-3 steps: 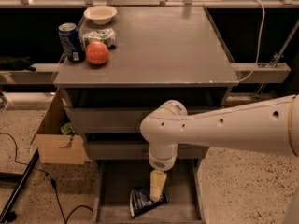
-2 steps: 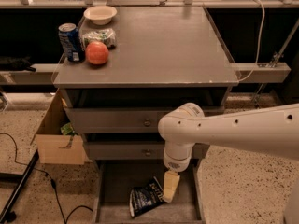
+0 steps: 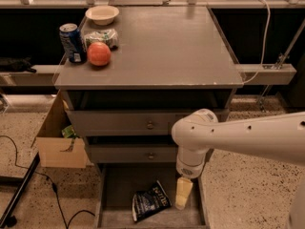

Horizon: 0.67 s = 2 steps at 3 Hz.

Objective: Pick blue chip bag from bottom drawer and place on counter

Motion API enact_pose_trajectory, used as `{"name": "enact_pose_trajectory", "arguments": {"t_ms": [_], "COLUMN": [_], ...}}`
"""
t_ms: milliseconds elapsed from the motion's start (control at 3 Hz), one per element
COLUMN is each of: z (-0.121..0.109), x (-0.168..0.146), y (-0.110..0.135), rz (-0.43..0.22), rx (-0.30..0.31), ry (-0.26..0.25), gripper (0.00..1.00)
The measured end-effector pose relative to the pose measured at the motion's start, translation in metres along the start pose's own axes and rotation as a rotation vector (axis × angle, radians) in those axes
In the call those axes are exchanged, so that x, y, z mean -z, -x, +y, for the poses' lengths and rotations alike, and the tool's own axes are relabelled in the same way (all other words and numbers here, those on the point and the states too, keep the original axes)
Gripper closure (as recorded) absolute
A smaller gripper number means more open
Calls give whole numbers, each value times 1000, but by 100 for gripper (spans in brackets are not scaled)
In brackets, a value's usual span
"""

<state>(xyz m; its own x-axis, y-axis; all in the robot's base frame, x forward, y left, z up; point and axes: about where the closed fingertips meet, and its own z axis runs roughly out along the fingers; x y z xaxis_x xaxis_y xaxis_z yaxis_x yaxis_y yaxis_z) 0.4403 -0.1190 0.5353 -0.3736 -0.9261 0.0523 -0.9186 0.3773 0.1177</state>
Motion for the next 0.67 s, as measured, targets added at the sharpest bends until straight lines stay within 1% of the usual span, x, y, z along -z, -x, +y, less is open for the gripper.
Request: {"name": "enact_pose_trajectory", "arguments": {"t_ms": [333,667], "z": [6,12], "x": [-5,-7], "y": [7,11], "rz": [-1,-4], "rx": [56,151], "ry": [-15,-54], "gripper": [0,0]}}
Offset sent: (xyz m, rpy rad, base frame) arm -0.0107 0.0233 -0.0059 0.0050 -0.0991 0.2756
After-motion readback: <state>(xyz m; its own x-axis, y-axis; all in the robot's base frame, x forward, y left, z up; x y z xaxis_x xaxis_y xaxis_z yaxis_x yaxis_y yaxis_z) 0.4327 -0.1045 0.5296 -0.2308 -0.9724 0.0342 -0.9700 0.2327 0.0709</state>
